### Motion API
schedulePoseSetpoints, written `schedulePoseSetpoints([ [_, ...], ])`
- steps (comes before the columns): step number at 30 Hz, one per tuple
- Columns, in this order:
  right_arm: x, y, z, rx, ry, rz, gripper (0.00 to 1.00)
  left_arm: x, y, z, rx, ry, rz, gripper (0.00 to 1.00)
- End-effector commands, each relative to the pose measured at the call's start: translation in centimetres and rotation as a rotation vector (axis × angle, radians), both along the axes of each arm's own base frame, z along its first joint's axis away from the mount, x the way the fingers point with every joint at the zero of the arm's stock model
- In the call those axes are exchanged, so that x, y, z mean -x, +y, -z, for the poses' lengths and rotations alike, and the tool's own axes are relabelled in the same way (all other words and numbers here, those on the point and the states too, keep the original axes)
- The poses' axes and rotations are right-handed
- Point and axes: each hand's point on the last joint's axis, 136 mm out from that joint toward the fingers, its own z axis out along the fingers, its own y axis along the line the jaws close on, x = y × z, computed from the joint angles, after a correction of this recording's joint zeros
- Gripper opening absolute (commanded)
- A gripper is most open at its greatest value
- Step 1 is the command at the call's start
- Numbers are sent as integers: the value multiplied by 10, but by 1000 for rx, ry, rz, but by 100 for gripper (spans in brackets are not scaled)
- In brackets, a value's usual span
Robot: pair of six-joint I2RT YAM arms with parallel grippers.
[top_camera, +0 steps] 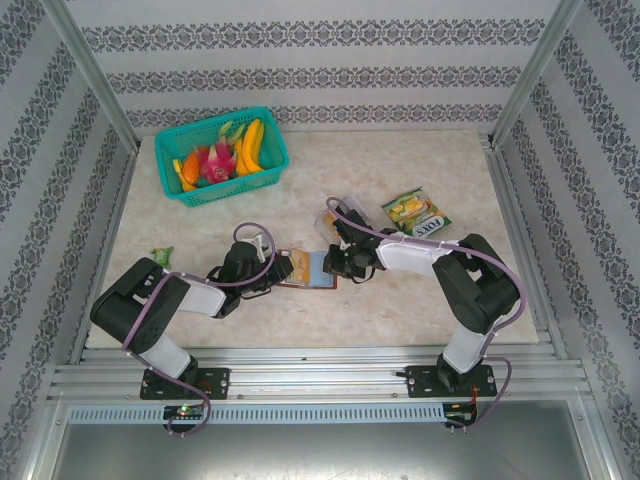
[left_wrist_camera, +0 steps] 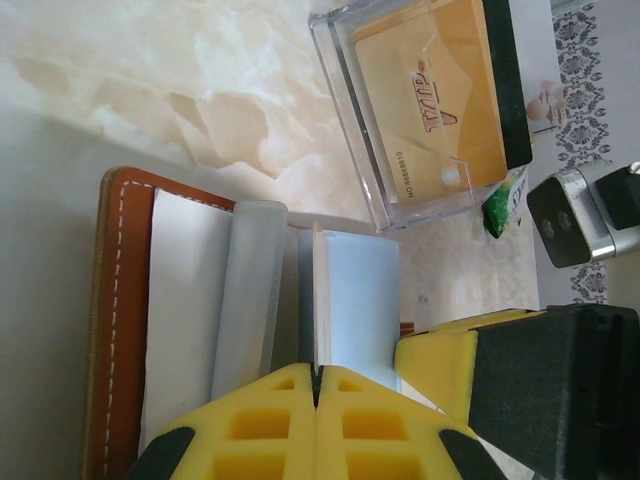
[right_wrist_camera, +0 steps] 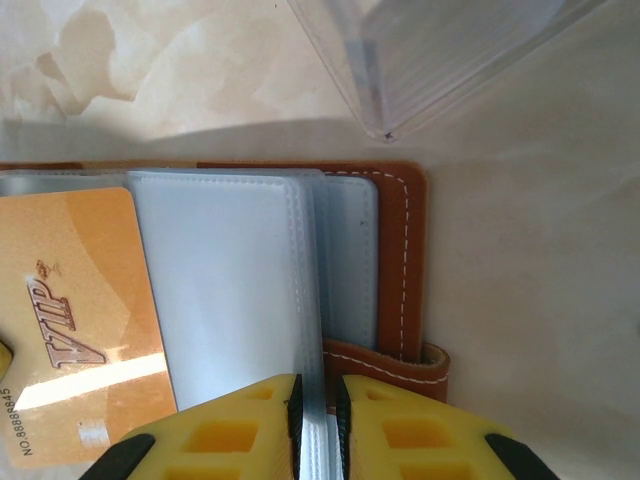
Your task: Put the credit cards into the card holder
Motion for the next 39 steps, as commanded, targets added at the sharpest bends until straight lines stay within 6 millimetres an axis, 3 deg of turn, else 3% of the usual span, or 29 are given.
schedulePoseSetpoints([
  [1,3,-12,13,60,22,13,19,0,0,8,-41,10,-5,0],
  [13,5,-12,14,54,29,12,19,4,9,3,-94,-8,-17,0],
  [20,4,-12,17,48,35,19,19,-6,-18,2,13,-8,46,0],
  [25,5,-13,17,51,36,19,19,-1,-18,14,17,22,56,0],
  [32,3,-14,16,52,32,21,20,7,-9,12,-56,22,70,0],
  [39,4,-15,15,54,32,21,20,16,-18,9,-75,21,169,0],
])
